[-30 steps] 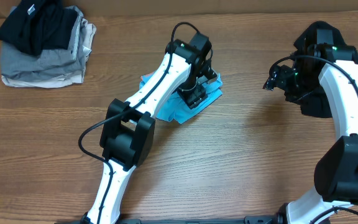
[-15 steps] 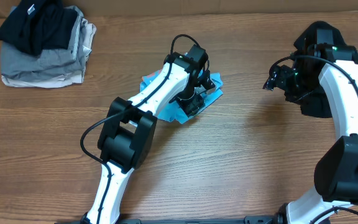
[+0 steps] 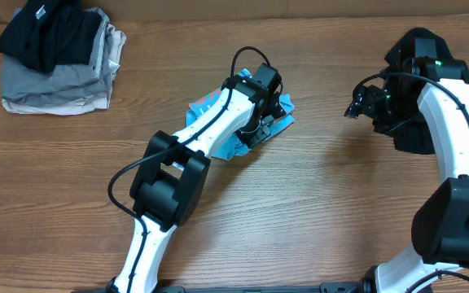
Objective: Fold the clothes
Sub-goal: 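Carry the shirt with the left gripper onto the far-left clothes stack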
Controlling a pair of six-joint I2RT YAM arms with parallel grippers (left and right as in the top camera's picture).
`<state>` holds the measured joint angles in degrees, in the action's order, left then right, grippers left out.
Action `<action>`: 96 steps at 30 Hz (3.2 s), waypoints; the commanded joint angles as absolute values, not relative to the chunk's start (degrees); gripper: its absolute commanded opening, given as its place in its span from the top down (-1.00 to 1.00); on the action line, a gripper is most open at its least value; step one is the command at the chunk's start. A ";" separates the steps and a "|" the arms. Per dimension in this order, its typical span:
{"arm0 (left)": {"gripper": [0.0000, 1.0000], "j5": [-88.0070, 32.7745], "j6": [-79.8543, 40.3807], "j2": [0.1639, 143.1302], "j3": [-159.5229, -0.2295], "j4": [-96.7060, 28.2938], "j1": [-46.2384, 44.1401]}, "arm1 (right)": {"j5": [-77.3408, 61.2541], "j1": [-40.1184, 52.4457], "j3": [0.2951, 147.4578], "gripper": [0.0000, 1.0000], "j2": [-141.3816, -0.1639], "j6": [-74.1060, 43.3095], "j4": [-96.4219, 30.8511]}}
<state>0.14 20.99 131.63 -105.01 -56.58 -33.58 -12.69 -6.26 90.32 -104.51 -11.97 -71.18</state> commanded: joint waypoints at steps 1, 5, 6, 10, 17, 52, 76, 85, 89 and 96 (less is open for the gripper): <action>0.92 0.51 16.62 133.62 -107.04 -59.90 -34.87 | -13.21 -6.13 91.13 -0.63 -103.61 -10.98 -71.05; 0.92 5.82 16.64 132.29 -117.97 -68.01 -32.49 | -13.21 -6.13 91.13 -0.63 -103.61 -10.39 -71.22; 0.92 7.22 16.67 132.00 -121.12 -69.97 -31.75 | -13.21 -6.13 91.13 -0.63 -103.61 -10.39 -71.31; 0.92 9.58 16.67 131.50 -134.63 -76.44 -27.75 | -13.19 -6.13 91.13 -0.63 -103.61 -10.37 -71.44; 0.92 9.67 16.51 131.48 -152.31 -80.07 -18.13 | -13.21 -6.13 91.13 -0.63 -103.61 -10.37 -71.48; 0.92 -0.45 17.06 133.84 -166.43 -53.98 27.07 | -16.86 -6.11 91.13 -0.54 -103.61 -11.11 -72.73; 0.92 6.42 12.34 144.14 -165.62 -49.41 27.55 | -16.86 -6.07 91.13 -0.49 -103.61 -11.81 -72.38; 0.92 -6.17 12.14 144.14 -160.20 -51.77 23.53 | -16.86 -6.07 91.13 -0.49 -103.61 -11.97 -72.55; 0.85 -10.50 12.14 144.14 -154.34 -52.51 19.31 | -16.86 -6.07 91.13 -0.49 -103.61 -11.97 -72.53; -1.00 -9.13 12.23 144.14 -148.00 -52.42 10.57 | -16.86 -6.07 91.13 -0.50 -103.61 -11.97 -72.25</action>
<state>-7.53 12.95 145.62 -148.64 -52.60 13.69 -16.34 -6.28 90.32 -104.51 -11.79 -72.60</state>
